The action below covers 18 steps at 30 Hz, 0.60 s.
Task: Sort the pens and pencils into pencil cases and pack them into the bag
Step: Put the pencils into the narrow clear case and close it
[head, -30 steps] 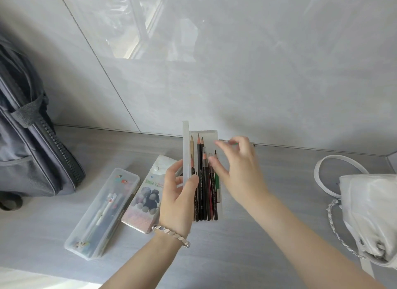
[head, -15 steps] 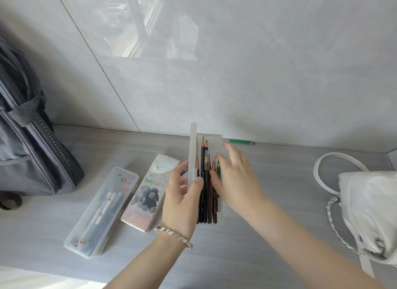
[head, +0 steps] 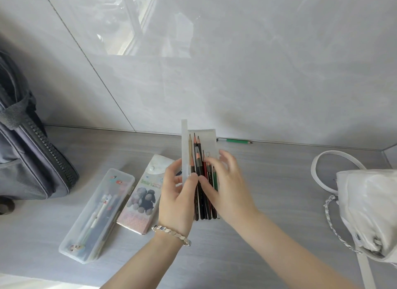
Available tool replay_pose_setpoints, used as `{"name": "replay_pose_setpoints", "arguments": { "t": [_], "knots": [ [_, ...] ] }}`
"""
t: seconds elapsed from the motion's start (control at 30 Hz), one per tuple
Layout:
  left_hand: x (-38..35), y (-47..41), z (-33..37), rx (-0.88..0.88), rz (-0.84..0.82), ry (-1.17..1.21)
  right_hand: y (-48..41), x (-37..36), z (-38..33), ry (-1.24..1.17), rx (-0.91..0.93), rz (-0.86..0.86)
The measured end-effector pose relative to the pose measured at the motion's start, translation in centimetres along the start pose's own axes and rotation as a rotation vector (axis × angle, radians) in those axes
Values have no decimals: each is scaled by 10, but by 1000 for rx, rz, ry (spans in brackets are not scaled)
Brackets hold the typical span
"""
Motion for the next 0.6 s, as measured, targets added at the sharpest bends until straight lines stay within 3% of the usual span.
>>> {"name": "replay_pose_setpoints", "arguments": {
  "t": [0.17,0.27,0.37,0.47,0.6],
  "knots": [
    [5,-15,-4,82,13,71,-7,-19,7,-161,0,-46],
    [10,-30,-7,95,16,12,-33,-17,24,-324,27,57],
    [16,-46,-9,115,29,-54,-75,-15,74,-80,-77,113],
    [22,-57,-8,112,31,-78,-110,-22,119,278,-209,-67],
    [37,-67,-11,128,72,-74,-127,-30,129,677,-154,-218]
  ]
}}
Point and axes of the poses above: each hand's wrist, its own y-axis away from the middle knuckle, its own x-axis out of the back of the hand, z = x × y, the point moved 8 cm from there along -y, towards the middle knuckle, and after that the axes turned 6 degrees about -y, right-handed, at the moved point
